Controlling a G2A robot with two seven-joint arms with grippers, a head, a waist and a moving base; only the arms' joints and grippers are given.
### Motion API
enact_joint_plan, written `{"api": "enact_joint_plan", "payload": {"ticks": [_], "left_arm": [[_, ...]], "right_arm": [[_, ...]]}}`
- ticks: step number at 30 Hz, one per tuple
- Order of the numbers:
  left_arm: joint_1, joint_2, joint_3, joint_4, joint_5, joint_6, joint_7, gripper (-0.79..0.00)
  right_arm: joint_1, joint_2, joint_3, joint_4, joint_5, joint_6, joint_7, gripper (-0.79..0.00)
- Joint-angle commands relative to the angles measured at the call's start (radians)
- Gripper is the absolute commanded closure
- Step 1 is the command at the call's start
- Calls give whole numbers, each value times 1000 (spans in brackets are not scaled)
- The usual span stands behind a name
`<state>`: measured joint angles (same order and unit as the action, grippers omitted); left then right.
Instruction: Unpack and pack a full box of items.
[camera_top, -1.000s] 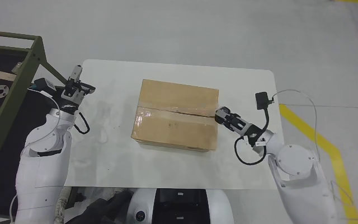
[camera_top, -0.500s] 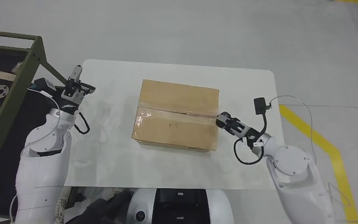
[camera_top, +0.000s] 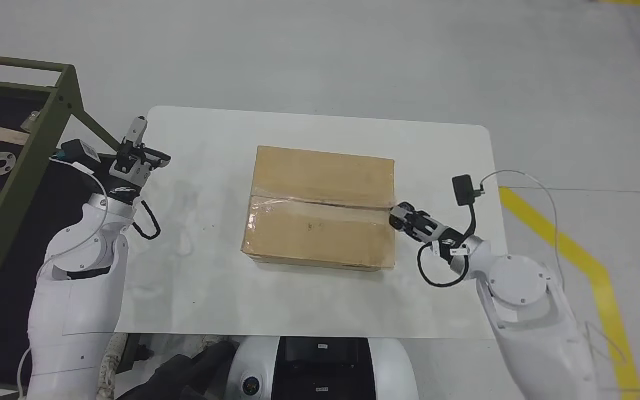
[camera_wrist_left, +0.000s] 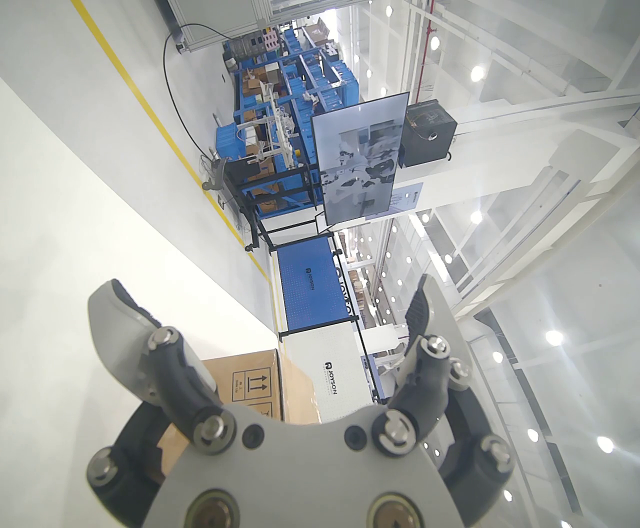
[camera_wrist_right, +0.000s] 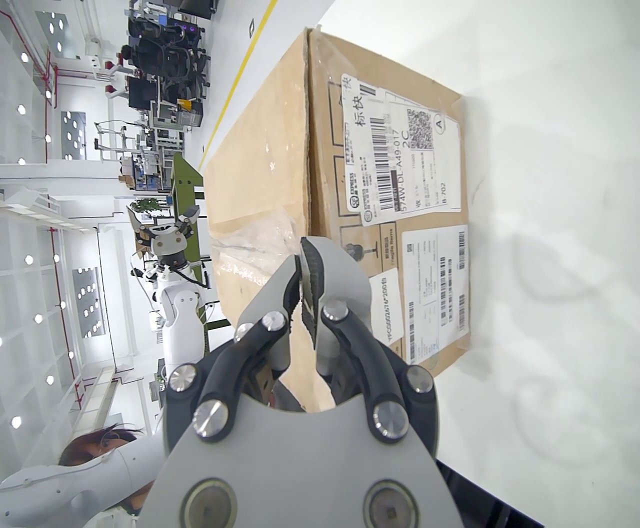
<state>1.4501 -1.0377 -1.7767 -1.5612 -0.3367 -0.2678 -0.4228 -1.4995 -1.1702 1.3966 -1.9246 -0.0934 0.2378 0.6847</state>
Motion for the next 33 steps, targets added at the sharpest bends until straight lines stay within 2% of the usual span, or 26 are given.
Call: {"api": "enact_joint_plan", "payload": {"ticks": [1,7,15,20,22,25,27,29,30,33], "left_arm": [[0,0,0,0,0,0,0,-785],[0,0,0,0,0,0,0,-785],[0,0,0,0,0,0,0,-785],[0,0,0,0,0,0,0,-785],[0,0,0,0,0,0,0,-785],[0,0,0,0,0,0,0,-785],[0,0,0,0,0,0,0,-785],[0,0,0,0,0,0,0,-785],[0,0,0,0,0,0,0,-785],[0,0,0,0,0,0,0,-785]], "right_arm": [[0,1,1,5,2,-2,2,-40],[-4,5,10,8,10,-2,5,-62],[-4,10,16,-3,-12,33,3,-132],[-5,15,23,-8,-29,64,17,-225],[-12,17,33,-10,-24,64,14,-237],[-33,19,55,-31,-11,53,-1,-231],[-50,21,74,-52,-12,55,-12,-194],[-65,24,95,-74,-12,56,-21,-117],[-71,25,105,-89,-15,58,-23,-12],[-86,29,131,-132,-23,68,-25,0]]}}
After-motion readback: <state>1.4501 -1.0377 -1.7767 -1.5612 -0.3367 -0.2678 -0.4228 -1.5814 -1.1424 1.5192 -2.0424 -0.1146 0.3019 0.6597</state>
